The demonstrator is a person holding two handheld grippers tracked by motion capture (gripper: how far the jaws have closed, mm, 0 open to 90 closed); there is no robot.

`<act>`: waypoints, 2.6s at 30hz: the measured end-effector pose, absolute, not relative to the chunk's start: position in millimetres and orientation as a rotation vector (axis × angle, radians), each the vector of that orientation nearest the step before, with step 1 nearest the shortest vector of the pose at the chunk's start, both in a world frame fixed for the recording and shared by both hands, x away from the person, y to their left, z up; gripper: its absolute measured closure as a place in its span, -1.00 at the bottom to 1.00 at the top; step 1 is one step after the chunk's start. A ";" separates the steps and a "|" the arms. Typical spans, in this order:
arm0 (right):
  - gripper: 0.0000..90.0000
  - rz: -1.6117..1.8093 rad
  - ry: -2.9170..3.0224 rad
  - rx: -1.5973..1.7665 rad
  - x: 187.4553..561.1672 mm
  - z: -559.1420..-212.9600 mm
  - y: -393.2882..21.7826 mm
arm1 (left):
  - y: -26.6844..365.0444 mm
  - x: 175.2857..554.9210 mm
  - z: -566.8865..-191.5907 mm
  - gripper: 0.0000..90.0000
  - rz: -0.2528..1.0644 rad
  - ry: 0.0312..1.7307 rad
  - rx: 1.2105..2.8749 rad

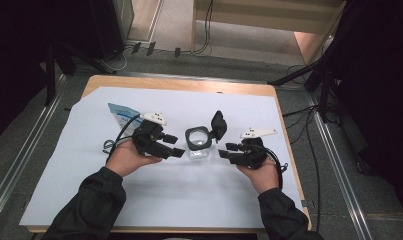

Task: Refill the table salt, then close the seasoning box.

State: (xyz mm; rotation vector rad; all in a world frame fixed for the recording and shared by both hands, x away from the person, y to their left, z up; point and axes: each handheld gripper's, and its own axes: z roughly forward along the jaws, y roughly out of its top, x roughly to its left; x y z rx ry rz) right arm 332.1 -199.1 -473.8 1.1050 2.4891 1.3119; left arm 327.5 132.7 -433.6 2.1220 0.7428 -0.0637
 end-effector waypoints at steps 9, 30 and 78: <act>0.22 1.315 2.499 1.084 334.0 -474.0 -199.9 | 162.0 323.1 -434.9 -0.14 -0.040 0.794 2.118; 0.21 1.337 2.467 1.125 350.3 -473.7 -212.1 | 218.0 319.8 -432.2 -0.12 0.023 0.920 2.059; 0.19 1.300 2.470 1.129 341.1 -480.6 -211.1 | 289.9 362.4 -419.8 -0.01 0.129 1.039 1.947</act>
